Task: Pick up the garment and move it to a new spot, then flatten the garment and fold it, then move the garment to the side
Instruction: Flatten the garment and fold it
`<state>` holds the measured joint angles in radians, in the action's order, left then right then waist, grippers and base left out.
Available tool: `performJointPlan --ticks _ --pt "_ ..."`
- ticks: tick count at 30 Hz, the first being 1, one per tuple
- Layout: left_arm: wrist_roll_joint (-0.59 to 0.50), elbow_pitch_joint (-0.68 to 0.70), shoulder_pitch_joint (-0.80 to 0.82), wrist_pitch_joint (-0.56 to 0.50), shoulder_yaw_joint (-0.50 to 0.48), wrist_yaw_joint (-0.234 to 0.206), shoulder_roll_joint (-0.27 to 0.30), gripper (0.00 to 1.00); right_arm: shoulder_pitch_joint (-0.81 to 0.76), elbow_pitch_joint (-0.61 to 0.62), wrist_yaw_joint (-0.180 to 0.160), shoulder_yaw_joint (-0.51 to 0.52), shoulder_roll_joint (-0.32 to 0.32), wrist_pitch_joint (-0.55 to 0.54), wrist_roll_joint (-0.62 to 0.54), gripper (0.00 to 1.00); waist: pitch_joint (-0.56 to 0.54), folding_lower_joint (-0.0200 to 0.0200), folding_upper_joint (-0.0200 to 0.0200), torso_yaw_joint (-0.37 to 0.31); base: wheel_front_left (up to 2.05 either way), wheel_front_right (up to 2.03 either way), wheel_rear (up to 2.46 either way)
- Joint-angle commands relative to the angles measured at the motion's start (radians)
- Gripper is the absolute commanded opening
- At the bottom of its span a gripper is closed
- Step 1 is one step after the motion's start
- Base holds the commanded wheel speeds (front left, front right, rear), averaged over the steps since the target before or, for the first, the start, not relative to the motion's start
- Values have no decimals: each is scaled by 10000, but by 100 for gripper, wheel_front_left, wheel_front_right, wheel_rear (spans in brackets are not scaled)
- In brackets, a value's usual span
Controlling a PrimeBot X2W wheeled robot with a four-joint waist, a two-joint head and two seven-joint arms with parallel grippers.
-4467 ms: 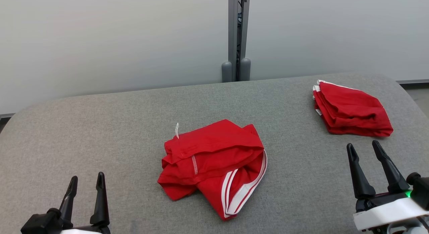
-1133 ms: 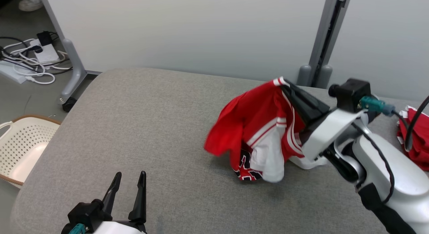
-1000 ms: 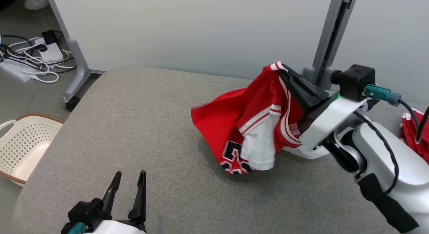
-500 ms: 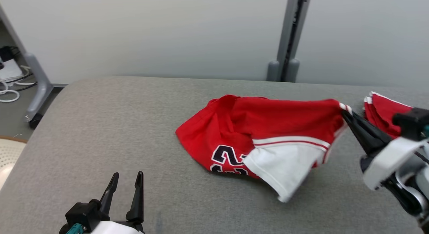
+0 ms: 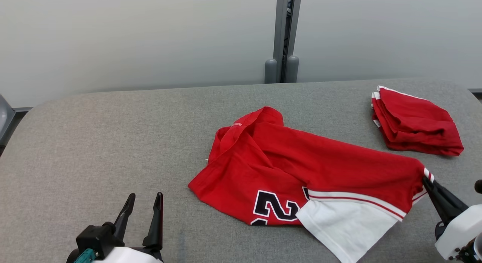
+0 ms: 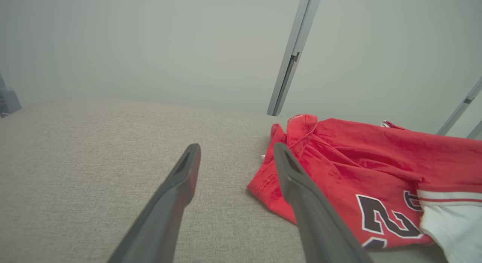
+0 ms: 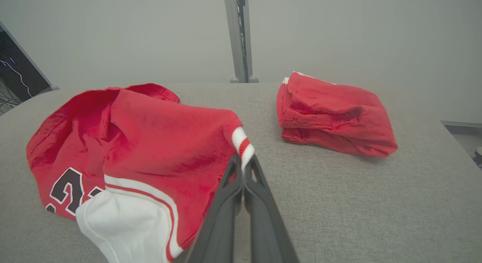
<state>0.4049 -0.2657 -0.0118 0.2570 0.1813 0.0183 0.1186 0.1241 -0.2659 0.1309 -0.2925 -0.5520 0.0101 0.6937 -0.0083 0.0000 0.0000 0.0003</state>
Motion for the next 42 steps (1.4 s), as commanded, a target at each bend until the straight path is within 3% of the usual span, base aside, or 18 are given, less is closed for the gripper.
performJointPlan --ticks 1,6,7,8,9,10,19,27,36,42 --pt "-42 -32 209 -20 23 63 99 100 -118 -169 0 111 123 6 80 0 74 0 0 -77 0 0 0" --pt "-26 -112 294 -56 104 55 95 100 -42 -921 0 73 305 -2 43 1 211 0 0 -115 0 0 0" --pt "-25 -130 293 -45 121 55 95 100 19 -1046 0 59 357 35 39 15 249 0 0 -108 0 0 0" --pt "-21 -149 328 -40 137 57 94 100 88 -1200 0 64 399 99 41 19 282 0 0 -100 0 0 0" --pt "-18 -159 374 -40 147 60 97 100 139 -1344 0 67 447 115 34 51 315 0 0 -90 0 0 0" --pt "-5 -179 454 -39 165 64 110 100 228 -1606 0 -16 515 213 3 100 368 0 0 -65 0 0 0" --pt "74 -337 386 -33 197 47 154 100 547 -2542 0 498 968 1065 -166 100 246 0 0 -26 0 0 0" --pt "-11 -65 562 -315 346 26 283 100 435 -1921 1 615 1336 1712 -512 100 225 0 0 -292 0 0 0" --pt "-256 7 1532 -1975 778 19 689 100 440 -862 0 994 1701 2226 -1219 100 396 0 0 -836 0 0 0" --pt "-272 -171 2797 -3631 1152 137 796 100 405 -307 0 1201 2015 2396 -1548 100 713 0 0 -1339 0 0 0"
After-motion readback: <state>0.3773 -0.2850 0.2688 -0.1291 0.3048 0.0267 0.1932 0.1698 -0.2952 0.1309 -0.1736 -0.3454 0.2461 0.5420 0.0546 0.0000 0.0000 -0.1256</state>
